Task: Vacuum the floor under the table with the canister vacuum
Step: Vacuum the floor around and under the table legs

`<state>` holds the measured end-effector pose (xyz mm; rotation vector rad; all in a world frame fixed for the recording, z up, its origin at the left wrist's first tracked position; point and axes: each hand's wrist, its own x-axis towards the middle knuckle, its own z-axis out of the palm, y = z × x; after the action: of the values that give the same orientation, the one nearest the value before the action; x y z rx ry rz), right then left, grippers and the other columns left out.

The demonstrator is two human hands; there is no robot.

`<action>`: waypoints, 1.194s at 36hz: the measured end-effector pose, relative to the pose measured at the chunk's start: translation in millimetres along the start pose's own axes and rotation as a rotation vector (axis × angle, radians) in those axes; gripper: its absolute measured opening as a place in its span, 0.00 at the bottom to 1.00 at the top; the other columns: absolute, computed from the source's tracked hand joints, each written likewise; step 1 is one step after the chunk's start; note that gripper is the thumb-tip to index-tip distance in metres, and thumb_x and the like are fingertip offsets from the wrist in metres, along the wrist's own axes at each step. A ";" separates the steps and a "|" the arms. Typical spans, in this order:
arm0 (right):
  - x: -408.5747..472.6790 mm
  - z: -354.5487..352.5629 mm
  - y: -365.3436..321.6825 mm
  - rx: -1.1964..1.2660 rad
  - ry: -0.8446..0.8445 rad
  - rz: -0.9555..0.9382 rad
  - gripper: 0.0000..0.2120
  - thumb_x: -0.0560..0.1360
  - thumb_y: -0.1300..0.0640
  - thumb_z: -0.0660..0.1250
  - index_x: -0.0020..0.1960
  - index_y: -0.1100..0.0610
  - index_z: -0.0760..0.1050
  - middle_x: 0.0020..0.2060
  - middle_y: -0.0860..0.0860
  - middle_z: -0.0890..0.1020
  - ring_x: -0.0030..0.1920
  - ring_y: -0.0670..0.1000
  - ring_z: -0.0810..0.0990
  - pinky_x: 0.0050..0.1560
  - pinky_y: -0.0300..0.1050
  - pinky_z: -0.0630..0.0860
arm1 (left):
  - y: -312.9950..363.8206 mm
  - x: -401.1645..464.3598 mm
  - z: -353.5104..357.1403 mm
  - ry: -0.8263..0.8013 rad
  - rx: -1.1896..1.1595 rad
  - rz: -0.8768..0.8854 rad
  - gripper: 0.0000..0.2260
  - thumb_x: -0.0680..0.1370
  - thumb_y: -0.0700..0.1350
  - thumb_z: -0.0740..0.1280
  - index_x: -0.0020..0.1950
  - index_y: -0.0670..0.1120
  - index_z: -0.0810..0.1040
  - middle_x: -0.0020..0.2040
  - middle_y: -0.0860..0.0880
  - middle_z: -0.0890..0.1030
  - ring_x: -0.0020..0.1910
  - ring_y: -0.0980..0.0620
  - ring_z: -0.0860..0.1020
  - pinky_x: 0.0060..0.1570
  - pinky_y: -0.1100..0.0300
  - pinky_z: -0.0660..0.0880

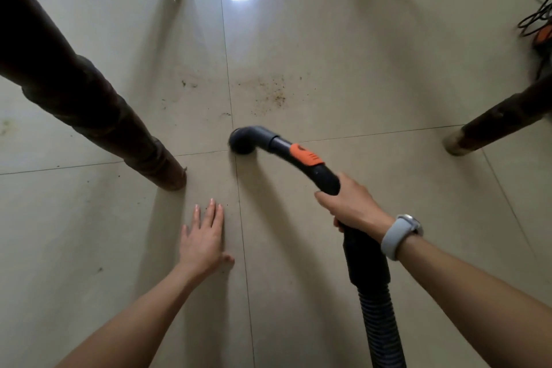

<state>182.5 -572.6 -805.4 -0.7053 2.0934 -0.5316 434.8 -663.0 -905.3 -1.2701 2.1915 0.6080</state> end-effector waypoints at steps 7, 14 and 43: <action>17.3 -43.3 17.6 0.034 0.204 0.095 0.08 0.74 0.55 0.66 0.51 0.58 0.73 0.30 0.53 0.77 0.24 0.52 0.75 0.25 0.41 0.72 | -3.4 -0.3 0.8 0.020 0.011 0.010 0.50 0.72 0.59 0.71 0.78 0.48 0.37 0.78 0.49 0.34 0.76 0.44 0.36 0.75 0.46 0.47; 42.1 -73.1 25.0 0.210 0.343 0.216 0.12 0.74 0.58 0.66 0.55 0.62 0.72 0.31 0.55 0.76 0.26 0.54 0.76 0.29 0.45 0.75 | -2.8 -0.8 -0.8 0.039 0.019 0.012 0.52 0.70 0.60 0.71 0.78 0.49 0.38 0.78 0.50 0.35 0.77 0.44 0.36 0.75 0.47 0.47; 48.4 1.8 -48.6 0.267 -0.035 0.050 0.07 0.76 0.58 0.65 0.50 0.58 0.70 0.30 0.54 0.73 0.24 0.51 0.72 0.25 0.42 0.72 | -1.2 -4.2 -4.3 0.066 0.010 0.003 0.51 0.71 0.61 0.71 0.78 0.49 0.37 0.78 0.50 0.35 0.76 0.45 0.36 0.75 0.48 0.46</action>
<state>174.6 -640.8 -805.9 -0.5030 1.9551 -0.7481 436.6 -663.4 -899.5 -1.2986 2.2473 0.5630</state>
